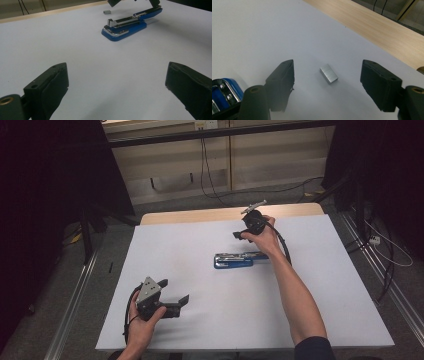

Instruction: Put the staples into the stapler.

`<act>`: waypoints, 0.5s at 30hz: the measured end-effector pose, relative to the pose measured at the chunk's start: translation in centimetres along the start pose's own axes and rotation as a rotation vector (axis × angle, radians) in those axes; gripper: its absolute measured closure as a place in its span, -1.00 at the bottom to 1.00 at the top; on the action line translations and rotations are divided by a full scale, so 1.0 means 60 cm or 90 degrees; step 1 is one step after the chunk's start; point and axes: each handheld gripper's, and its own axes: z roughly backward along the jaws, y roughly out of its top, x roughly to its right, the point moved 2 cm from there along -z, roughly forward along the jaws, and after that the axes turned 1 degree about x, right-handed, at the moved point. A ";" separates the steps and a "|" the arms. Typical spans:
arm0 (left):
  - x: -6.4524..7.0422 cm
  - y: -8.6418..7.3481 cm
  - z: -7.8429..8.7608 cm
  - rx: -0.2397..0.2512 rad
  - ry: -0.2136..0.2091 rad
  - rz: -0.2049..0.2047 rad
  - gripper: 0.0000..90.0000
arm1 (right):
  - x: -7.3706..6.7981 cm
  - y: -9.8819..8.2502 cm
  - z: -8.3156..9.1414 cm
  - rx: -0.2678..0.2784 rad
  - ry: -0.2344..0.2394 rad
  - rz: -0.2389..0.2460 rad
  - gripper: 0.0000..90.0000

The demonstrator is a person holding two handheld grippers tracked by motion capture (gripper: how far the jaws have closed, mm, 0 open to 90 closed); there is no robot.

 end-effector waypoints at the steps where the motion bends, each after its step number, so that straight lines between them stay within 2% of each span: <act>1: 0.000 0.000 0.000 -0.001 0.000 0.000 -0.89 | 0.000 0.000 0.000 0.000 0.000 0.000 -0.36; 10: -0.001 -0.001 0.000 -0.003 -0.005 0.000 -0.89 | 0.009 0.009 -0.023 -0.033 0.008 0.019 -0.14; 15: -0.002 -0.001 0.000 -0.001 -0.005 0.003 -0.89 | 0.007 0.020 -0.033 -0.046 0.024 0.029 0.04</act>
